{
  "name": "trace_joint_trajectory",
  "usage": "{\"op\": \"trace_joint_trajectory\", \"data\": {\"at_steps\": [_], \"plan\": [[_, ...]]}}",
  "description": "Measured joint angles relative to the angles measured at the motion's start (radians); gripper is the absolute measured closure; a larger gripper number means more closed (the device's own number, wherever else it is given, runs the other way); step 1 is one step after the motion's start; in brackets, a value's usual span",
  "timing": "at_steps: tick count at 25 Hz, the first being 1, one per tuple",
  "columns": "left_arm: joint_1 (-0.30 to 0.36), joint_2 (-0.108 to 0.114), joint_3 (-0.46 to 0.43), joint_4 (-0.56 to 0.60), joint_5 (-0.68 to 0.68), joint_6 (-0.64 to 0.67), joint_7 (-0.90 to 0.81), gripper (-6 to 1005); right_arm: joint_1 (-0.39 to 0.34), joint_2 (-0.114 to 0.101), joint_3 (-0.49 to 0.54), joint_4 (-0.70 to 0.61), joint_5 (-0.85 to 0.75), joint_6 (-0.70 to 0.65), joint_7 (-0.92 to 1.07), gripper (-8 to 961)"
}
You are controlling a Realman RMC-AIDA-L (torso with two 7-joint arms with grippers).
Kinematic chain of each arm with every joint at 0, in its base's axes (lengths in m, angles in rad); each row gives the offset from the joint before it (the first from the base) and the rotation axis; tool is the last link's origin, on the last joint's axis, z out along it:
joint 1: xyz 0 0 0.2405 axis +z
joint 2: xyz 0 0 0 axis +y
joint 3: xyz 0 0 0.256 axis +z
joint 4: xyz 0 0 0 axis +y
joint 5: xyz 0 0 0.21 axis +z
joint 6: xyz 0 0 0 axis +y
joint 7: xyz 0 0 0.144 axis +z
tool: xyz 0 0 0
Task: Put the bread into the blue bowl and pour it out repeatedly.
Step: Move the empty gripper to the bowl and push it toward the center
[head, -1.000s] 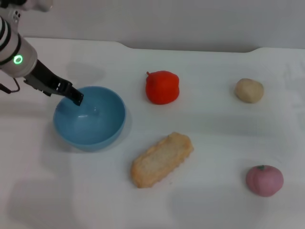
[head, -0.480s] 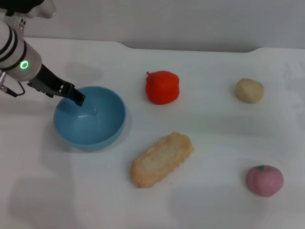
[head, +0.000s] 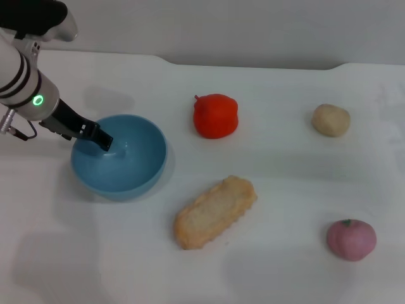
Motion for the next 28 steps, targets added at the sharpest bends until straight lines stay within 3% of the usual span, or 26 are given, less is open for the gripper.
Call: {"op": "trace_joint_trajectory", "data": {"at_steps": [11,28], "plan": [[-0.004,-0.007,0.003,-0.051,0.001,-0.030,0.023,139,0.002,0.002,0.000,0.000,0.000,0.000,0.000,483],[-0.014,-0.008,0.001,-0.091,0.000,-0.037,0.039,253,0.000,0.004,0.000,-0.024,0.000,-0.004,0.000,474]]}}
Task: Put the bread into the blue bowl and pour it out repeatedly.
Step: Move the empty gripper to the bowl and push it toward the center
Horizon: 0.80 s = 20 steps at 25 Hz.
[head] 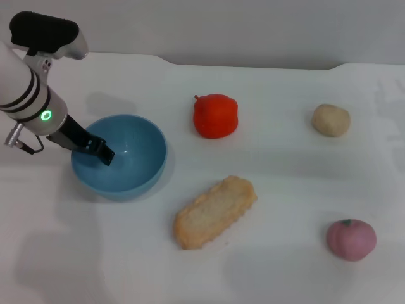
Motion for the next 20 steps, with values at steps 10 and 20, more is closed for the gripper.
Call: {"op": "trace_joint_trajectory", "data": {"at_steps": [10,20], "plan": [[0.005,0.004,0.005,0.000,0.001,-0.002,0.023,557,-0.003,0.003,0.004,-0.011,0.000,-0.011,0.000,469],[0.000,0.000,0.005,0.001,0.001,-0.016,0.025,882,-0.020,0.007,0.064,-0.012,0.000,-0.091,0.000,463]]}}
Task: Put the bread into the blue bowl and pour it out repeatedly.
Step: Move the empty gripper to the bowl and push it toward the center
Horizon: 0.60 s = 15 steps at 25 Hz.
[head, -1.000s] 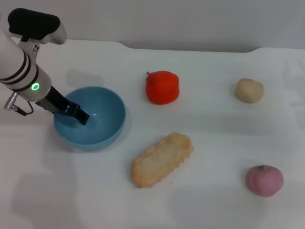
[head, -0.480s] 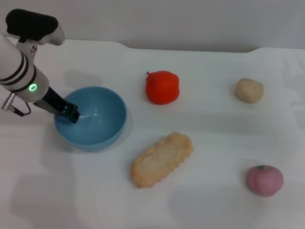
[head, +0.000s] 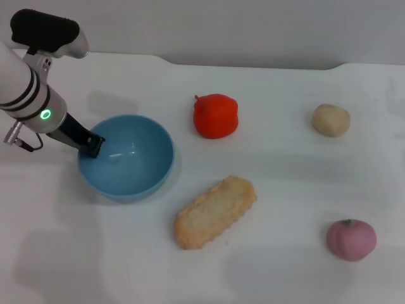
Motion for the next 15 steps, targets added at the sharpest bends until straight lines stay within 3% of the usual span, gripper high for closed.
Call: {"op": "trace_joint_trajectory", "data": {"at_steps": [2,6,10,15], "plan": [[-0.002,-0.001,0.000,0.000,0.001,0.000,-0.001,955,-0.004,0.000,0.012,0.001,0.000,-0.014,0.005,462],[-0.008,-0.001,-0.002,0.000,0.000,0.002,-0.017,966,-0.008,0.002,0.017,0.001,0.027,-0.035,0.032,460],[-0.012,-0.002,-0.008,0.001,-0.004,0.007,-0.070,969,-0.006,0.000,0.017,-0.001,0.118,-0.025,0.204,458],[-0.012,-0.001,-0.032,0.008,-0.006,0.026,-0.123,969,0.004,-0.042,0.008,-0.034,0.130,0.133,0.565,455]]}}
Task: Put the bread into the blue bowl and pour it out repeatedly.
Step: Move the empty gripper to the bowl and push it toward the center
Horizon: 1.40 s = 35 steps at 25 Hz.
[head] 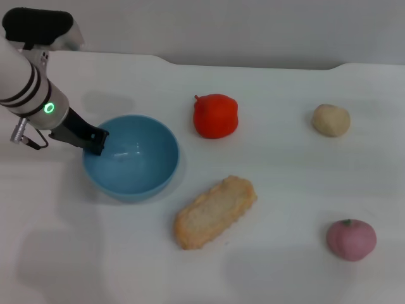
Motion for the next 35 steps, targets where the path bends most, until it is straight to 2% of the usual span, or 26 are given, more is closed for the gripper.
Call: {"op": "trace_joint_trajectory", "data": {"at_steps": [3,7,10,14,16,18,21,24,27,29,30,32,34,35], "plan": [[0.000,0.000,-0.037,0.006,-0.001,0.013,-0.005,968,0.001,-0.024,-0.007,-0.047,-0.119,0.105,0.193,454],[0.000,-0.001,-0.063,0.015,-0.003,0.018,-0.005,968,0.019,-0.050,-0.007,-0.101,-0.372,0.197,0.455,451],[0.001,-0.001,-0.068,0.017,-0.004,0.021,-0.005,968,0.060,-0.085,-0.006,-0.115,-0.699,0.194,0.713,450],[0.008,0.000,-0.069,0.019,-0.004,0.022,-0.005,967,0.158,-0.132,0.040,-0.127,-1.278,0.079,1.055,448],[0.009,0.000,-0.069,0.019,-0.004,0.021,-0.003,967,0.211,-0.144,0.054,-0.126,-1.481,0.024,1.119,446],[0.009,0.000,-0.069,0.019,-0.004,0.020,-0.003,967,0.256,-0.146,0.050,-0.130,-1.610,-0.014,1.139,445],[0.009,-0.001,-0.069,0.020,-0.004,0.021,-0.003,967,0.305,-0.135,0.014,-0.163,-1.730,-0.047,1.133,444],[0.008,-0.003,-0.067,0.023,-0.004,0.018,-0.003,967,0.335,-0.105,-0.061,-0.214,-1.832,-0.052,1.102,442],[0.008,-0.004,-0.062,0.026,-0.005,0.015,-0.001,968,0.371,-0.054,-0.130,-0.256,-1.959,-0.062,1.088,440],[0.008,-0.004,-0.062,0.026,-0.006,0.015,0.000,968,0.401,-0.020,-0.154,-0.262,-2.054,-0.060,1.088,439],[0.007,-0.004,-0.062,0.026,-0.006,0.015,0.001,968,0.424,0.004,-0.164,-0.262,-2.119,-0.059,1.088,439],[0.004,-0.005,-0.061,0.027,-0.006,0.014,0.002,968,0.464,0.034,-0.181,-0.252,-2.207,-0.059,1.093,438],[0.002,-0.005,-0.061,0.027,-0.007,0.013,0.002,968,0.498,0.048,-0.224,-0.243,-2.231,-0.064,1.099,437],[0.002,-0.006,-0.061,0.027,-0.010,0.012,0.002,967,0.516,0.051,-0.288,-0.244,-2.211,-0.065,1.108,436]]}}
